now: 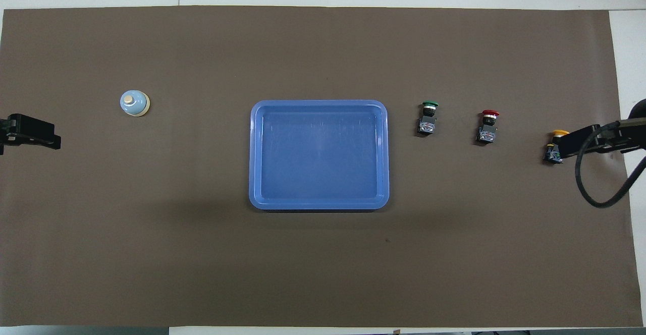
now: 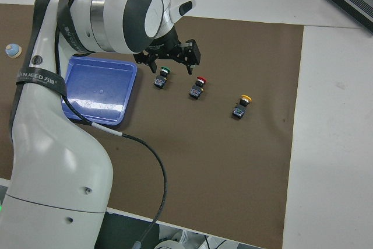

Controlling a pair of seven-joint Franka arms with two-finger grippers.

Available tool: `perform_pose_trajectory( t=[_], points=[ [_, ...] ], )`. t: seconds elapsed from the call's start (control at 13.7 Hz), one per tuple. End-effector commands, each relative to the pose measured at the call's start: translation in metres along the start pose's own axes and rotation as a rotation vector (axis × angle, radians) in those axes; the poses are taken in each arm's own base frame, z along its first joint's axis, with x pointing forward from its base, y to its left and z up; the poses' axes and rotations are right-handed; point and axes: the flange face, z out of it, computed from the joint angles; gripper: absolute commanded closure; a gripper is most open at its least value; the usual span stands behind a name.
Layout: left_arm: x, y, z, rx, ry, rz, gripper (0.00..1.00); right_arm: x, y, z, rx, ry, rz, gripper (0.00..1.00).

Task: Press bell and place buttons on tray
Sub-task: 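Lift the left gripper off the bell and draw it back, then reach the right gripper to the green-capped button and grasp it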

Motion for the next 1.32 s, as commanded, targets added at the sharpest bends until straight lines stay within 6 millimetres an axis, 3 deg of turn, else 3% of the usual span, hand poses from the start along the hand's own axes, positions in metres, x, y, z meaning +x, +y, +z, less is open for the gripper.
perform_pose_trajectory(
  t=[0.0,0.29,0.51,0.88,1.24],
  points=[
    [-0.004,0.002,-0.005,-0.031,-0.014,0.033,0.00,-0.004,0.001,-0.002,-0.007,0.000,-0.019,0.00],
    [-0.003,0.005,-0.005,-0.037,-0.009,0.039,0.00,0.009,-0.011,0.015,-0.012,0.065,0.011,0.00],
    [-0.002,0.005,-0.005,-0.035,-0.005,0.047,0.00,0.031,-0.040,0.046,-0.011,0.072,0.060,0.00],
    [-0.003,0.003,-0.006,-0.032,-0.003,0.033,0.00,0.098,-0.093,0.139,0.003,0.079,0.156,0.00],
    [-0.004,0.001,-0.008,-0.032,0.001,0.030,0.00,0.145,-0.139,0.233,0.027,0.123,0.271,0.00]
  ],
)
